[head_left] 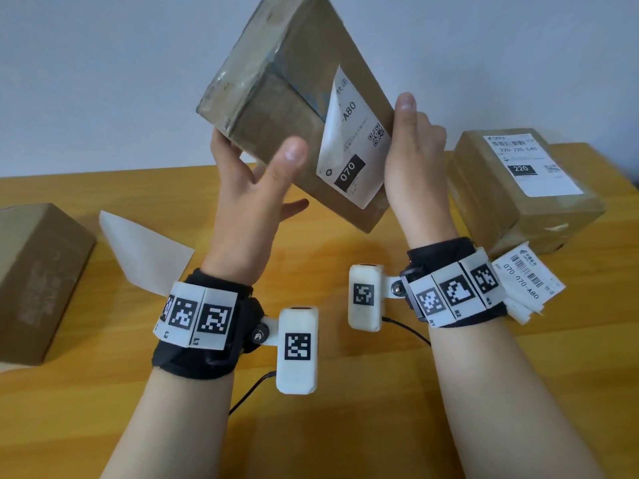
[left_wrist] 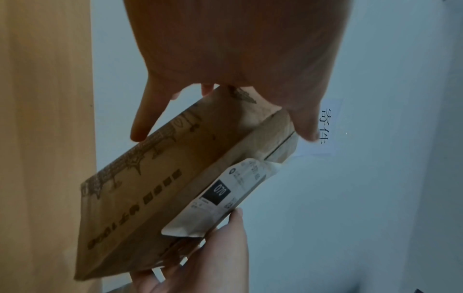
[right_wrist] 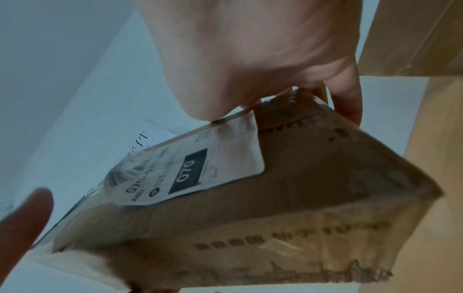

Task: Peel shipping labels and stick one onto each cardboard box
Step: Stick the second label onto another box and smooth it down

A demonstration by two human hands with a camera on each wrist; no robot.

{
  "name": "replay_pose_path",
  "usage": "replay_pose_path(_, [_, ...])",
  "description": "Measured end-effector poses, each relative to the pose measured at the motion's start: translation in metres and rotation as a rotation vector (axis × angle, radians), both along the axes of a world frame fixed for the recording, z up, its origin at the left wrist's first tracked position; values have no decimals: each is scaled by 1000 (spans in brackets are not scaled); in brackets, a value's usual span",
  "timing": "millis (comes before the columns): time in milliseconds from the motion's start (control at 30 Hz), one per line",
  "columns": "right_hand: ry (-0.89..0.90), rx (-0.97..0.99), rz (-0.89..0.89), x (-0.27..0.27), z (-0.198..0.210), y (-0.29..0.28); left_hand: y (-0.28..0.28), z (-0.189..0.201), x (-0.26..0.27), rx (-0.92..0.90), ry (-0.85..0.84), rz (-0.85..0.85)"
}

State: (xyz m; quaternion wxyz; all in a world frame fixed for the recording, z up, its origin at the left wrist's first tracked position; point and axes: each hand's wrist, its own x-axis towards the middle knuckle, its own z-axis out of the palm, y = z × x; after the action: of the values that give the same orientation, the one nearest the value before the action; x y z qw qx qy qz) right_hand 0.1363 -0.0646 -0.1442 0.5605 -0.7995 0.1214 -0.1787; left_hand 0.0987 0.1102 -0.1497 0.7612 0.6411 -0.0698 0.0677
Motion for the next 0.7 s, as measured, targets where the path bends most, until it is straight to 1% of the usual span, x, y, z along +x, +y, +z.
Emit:
replay_pose_path(133, [-40,18,-31,2,-4,-5,6,1,0,16,9,106])
replay_pose_path(200, [-106,6,-87,3,-6,-6,5,-1,0,73,13,106])
replay_pose_path(300, [-216,20,-174,4,-7,-6,4,-4,3,139,65,82])
replay_pose_path(400, [-333,-21,-237,3,-7,-10,7,-5,7,249,83,83])
replay_pose_path(433, [-382,-30,-248,3,-7,-11,8,-5,8,269,77,89])
replay_pose_path(500, [-435,-66,-267,2,-8,-12,9,-5,8,250,55,98])
replay_pose_path(600, [-378,-117,-321,3,-10,-11,6,-4,6,262,15,108])
replay_pose_path(700, [-327,-117,-367,3,-12,-9,-1,-4,2,254,-13,104])
